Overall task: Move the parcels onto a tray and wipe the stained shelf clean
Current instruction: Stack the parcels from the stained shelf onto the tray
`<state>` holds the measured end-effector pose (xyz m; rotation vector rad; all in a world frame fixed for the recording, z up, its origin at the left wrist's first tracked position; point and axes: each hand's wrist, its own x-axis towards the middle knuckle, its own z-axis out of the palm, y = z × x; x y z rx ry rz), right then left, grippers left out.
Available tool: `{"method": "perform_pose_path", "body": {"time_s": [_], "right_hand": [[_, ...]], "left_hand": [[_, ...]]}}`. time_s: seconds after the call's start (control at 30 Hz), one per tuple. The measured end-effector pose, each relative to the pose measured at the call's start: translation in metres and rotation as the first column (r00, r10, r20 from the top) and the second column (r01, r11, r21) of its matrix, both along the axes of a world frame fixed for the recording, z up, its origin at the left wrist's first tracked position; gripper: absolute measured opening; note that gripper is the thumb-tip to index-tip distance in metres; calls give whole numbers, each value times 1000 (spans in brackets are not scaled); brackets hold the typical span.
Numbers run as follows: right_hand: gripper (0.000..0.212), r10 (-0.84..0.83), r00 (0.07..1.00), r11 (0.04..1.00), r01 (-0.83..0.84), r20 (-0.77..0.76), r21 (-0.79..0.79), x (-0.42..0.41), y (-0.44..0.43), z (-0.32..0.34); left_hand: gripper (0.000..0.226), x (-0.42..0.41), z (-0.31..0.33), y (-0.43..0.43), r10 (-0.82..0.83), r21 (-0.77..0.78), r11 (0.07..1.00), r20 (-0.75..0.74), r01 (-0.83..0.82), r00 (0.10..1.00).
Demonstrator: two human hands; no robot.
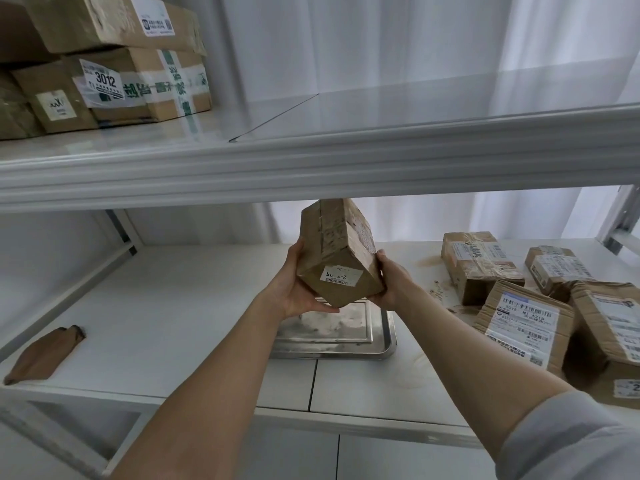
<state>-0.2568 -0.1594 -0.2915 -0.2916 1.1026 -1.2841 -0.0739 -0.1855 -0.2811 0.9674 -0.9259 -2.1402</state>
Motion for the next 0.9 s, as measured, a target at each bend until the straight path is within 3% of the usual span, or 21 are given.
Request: {"method": "perform_pose_path", "body": {"time_s": [0.1,0.2,0.3,0.4,0.47,0.57,0.7,0.8,0.9], "right_hand": [[45,-9,999,1000,10,-51,29,2,-1,1],[53,-13,972,998,28,-234,60,3,0,5],[56,-38,910,997,61,-413,44,0,-2,7],[59,-9,873,999,-8,-487,-32,3,-4,9],[57,61,849,995,-96,-525,-38,9,-3,12],[45,163,846,978,-207,-507,-31,25,2,19],[75,254,799,953,-302,-545,2,44,-2,14],[77,281,827,945,-327,-487,-10,53,-4,13],[72,303,818,940,-341,-489,13,61,-7,9]], "left_hand": [[67,-4,2,-1,64,15,998,4,-64,998],[64,-6,7,-4,147,-70,988,206,-135,967],[66,-6,9,-6,316,-301,935,460,-189,830],[108,-4,10,-11,426,-481,870,618,-111,661],[121,-3,6,-17,463,-532,846,729,-8,504],[115,-6,7,-16,497,-555,828,795,85,347],[103,-5,11,-11,495,-532,824,844,197,208],[102,6,12,-13,497,-538,817,840,207,219],[71,19,13,-14,511,-568,823,753,18,415]]}}
